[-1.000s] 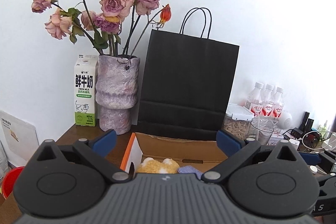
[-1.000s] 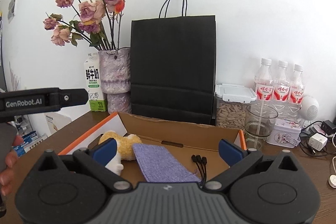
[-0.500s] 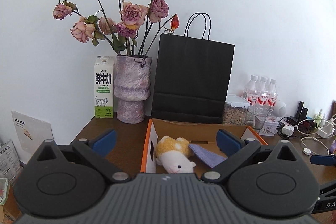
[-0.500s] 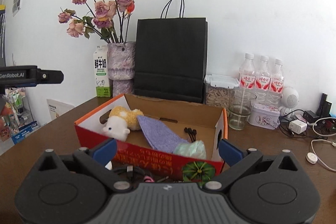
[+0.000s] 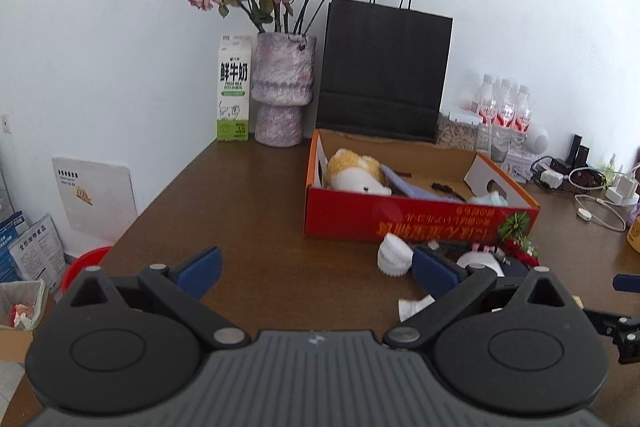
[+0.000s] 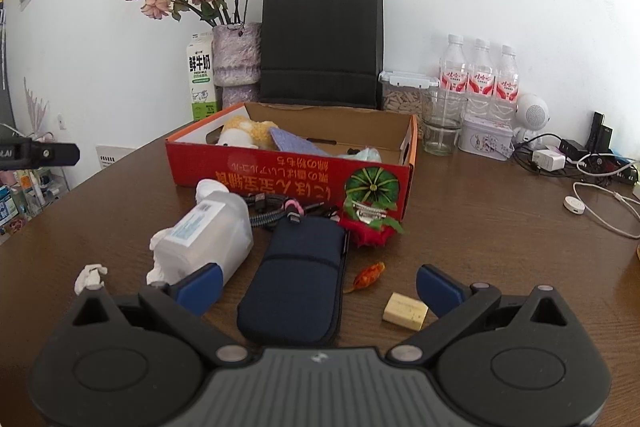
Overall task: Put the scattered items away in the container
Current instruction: 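Grasp the crumpled white tissue with the left gripper, then lift the tissue with the left gripper while the right grasps the yellow soap bar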
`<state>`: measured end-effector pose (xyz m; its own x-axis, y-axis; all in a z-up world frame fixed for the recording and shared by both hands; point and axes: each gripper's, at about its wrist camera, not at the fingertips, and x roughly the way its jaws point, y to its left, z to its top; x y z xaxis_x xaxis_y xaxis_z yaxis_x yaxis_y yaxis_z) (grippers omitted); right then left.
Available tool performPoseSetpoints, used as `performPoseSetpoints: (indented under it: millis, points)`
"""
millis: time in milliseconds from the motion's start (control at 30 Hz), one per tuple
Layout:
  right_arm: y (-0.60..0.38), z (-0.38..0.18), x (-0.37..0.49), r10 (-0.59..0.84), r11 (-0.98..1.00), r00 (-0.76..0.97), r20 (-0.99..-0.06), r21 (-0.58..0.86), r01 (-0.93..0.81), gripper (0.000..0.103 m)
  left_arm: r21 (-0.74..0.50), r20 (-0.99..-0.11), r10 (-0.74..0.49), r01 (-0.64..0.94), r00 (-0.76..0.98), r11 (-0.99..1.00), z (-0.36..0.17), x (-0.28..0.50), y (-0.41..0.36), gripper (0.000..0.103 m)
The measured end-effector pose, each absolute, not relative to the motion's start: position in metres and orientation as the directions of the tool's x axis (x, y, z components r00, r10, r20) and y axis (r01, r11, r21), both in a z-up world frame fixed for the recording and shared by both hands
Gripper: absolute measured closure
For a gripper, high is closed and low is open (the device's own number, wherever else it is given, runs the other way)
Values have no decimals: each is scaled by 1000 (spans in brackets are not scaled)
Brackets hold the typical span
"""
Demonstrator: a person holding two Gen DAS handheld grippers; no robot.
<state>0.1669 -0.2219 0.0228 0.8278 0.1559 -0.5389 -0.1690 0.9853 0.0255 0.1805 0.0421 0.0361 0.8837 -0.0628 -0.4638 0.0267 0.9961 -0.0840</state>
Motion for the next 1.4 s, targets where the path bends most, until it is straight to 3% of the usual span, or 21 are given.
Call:
performPoseSetpoints:
  millis: [200, 400, 567, 767, 867, 900, 933, 1400]
  points:
    - [-220, 6, 156, 152, 985, 798, -583, 25, -170, 0, -92, -564, -70, 21, 823, 996, -1, 162, 39, 0]
    - [-220, -2, 151, 158, 984, 783, -602, 34, -173, 0, -59, -593, -81, 57, 801, 997, -20, 152, 22, 1]
    - [-219, -4, 151, 168, 982, 776, -608, 34, -186, 0, -22, -603, -68, 69, 795, 997, -25, 160, 10, 22]
    - [-227, -7, 151, 154, 986, 777, -610, 43, -161, 0, -28, -629, -85, 86, 773, 996, -30, 166, 3, 35]
    - [-233, -9, 155, 138, 989, 776, -616, 41, -143, 0, -42, -641, -89, 81, 762, 996, -34, 167, 4, 57]
    - [-234, -10, 156, 134, 989, 776, -616, 40, -139, 0, -47, -647, -92, 81, 757, 996, -35, 168, 4, 76]
    - [-236, -11, 157, 131, 990, 776, -616, 41, -135, 0, -51, -647, -96, 82, 757, 995, -36, 168, 4, 81]
    - [-265, -11, 179, 11, 999, 795, -606, -36, -41, 0, -113, -553, -54, -11, 832, 993, -11, 169, 22, 82]
